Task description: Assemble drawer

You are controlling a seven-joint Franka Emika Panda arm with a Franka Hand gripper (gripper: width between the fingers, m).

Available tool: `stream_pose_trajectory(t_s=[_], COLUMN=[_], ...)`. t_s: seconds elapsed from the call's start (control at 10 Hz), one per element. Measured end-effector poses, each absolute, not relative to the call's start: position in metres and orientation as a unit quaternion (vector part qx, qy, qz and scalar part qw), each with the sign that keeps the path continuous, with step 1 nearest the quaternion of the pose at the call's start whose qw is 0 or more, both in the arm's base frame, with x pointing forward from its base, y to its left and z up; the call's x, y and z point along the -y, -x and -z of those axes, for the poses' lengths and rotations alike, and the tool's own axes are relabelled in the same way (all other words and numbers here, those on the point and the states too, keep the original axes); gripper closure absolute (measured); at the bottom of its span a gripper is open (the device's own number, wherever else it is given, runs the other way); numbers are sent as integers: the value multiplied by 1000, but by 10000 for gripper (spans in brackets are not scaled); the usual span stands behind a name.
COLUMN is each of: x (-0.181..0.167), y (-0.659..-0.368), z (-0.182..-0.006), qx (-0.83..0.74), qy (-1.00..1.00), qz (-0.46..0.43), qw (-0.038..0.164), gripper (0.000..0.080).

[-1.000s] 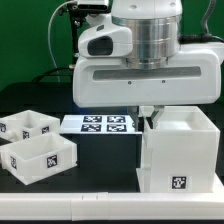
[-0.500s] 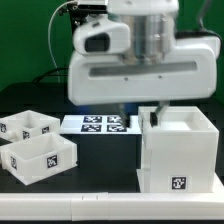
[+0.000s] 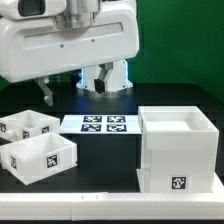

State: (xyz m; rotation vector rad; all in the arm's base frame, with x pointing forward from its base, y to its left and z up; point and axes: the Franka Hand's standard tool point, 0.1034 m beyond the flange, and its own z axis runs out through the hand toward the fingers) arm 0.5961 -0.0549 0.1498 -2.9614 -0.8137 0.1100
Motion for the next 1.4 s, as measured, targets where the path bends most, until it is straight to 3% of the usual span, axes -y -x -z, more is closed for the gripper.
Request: stream_pose_trajectory(t_s=[0.3, 0.4, 0.5, 0.7, 1.1, 1.3, 1.4], x=[58, 76, 95, 119, 118, 125, 131], y=[-595, -582, -565, -518, -519, -501, -494], z=[-148, -140, -126, -75, -72, -47, -38], qx=[259, 235, 247, 242, 241, 285, 335], qy=[965, 971, 969, 969, 970, 957, 939], qz=[-29, -12, 10, 33, 28, 48, 67], qw=[35, 35, 28, 24, 27, 3, -21], gripper=[151, 151, 151, 151, 151, 151, 151])
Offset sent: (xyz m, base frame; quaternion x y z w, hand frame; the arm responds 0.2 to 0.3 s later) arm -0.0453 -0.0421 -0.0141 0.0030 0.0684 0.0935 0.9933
